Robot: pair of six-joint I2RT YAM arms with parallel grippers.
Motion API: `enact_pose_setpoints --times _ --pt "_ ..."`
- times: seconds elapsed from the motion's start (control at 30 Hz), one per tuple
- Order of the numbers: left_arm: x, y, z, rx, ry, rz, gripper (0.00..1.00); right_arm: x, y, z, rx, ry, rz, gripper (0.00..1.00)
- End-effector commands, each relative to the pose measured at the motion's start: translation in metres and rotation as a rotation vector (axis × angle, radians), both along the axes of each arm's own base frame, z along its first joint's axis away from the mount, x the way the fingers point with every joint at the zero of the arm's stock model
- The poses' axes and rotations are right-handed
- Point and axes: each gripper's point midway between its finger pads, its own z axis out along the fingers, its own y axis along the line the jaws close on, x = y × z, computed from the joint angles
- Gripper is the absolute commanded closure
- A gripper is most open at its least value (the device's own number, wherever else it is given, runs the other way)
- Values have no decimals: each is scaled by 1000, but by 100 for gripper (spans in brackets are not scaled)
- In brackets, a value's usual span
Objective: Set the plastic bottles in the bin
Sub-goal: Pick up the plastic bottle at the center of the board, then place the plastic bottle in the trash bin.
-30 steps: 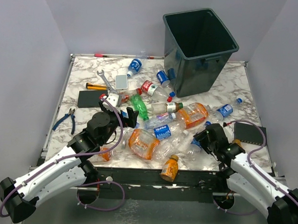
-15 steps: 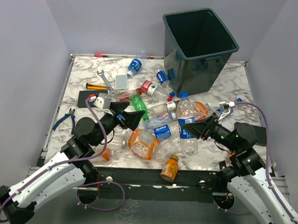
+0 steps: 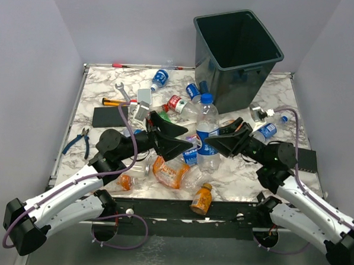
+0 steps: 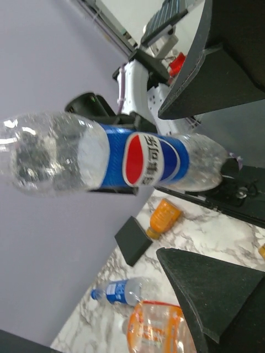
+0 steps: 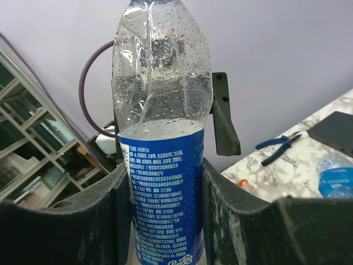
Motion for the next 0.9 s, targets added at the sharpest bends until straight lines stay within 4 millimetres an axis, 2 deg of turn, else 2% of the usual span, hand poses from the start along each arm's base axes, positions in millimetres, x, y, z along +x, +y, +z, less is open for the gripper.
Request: enact_pose_setpoints --times 0.0,0.1,0.27,0.6,0.77,0.87 --pt "-22 3 32 -106 -71 -80 1 0 8 49 179 -98 -19 56" --pt "-23 4 39 -119 -91 -79 1 3 16 57 231 -86 -2 56" --pt "-22 1 31 -107 -77 -81 1 5 22 66 316 -57 15 57" --pt "-30 -13 17 -71 -38 -150 1 15 28 65 395 12 9 57" --pt "-33 -17 16 -63 -48 -165 8 12 39 66 384 10 28 55" --pt "-34 -17 15 -59 -52 -170 19 11 43 65 378 10 33 54"
